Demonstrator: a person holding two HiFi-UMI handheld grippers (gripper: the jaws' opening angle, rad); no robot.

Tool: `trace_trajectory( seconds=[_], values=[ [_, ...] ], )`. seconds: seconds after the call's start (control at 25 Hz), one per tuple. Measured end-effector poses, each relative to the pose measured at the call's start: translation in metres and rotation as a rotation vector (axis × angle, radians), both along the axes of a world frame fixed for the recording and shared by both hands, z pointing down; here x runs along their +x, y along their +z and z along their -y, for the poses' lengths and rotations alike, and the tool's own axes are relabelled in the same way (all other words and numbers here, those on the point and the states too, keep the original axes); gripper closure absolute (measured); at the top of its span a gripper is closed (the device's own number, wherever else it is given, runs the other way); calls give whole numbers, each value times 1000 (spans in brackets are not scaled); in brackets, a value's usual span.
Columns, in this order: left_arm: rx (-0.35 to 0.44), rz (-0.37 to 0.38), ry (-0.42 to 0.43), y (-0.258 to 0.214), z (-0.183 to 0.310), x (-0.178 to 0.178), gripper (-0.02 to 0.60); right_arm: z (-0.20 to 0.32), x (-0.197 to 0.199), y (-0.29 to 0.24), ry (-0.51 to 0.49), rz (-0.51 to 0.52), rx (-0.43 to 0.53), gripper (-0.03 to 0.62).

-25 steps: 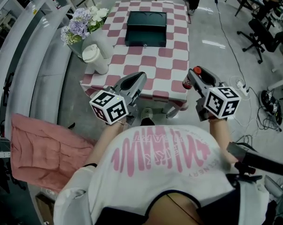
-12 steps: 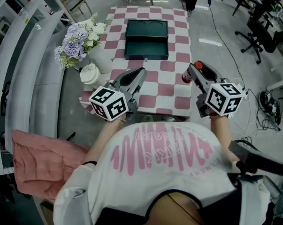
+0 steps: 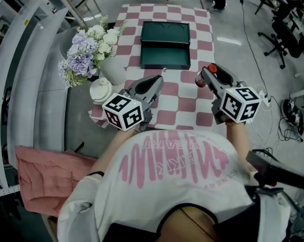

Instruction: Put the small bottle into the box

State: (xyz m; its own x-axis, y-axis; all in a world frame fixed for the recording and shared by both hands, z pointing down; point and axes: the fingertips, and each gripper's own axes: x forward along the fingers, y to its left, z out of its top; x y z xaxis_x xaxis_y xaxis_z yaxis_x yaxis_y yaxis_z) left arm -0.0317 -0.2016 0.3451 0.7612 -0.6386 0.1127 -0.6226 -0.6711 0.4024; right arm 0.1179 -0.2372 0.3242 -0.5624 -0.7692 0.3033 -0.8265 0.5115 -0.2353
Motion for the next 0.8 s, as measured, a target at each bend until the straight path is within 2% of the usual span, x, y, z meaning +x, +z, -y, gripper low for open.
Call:
trace_trajectory(
  seconds=[0.8],
  values=[
    [-102,5,129,51,58,4,575,75,-24,43,54,-30,-79,443]
  ],
)
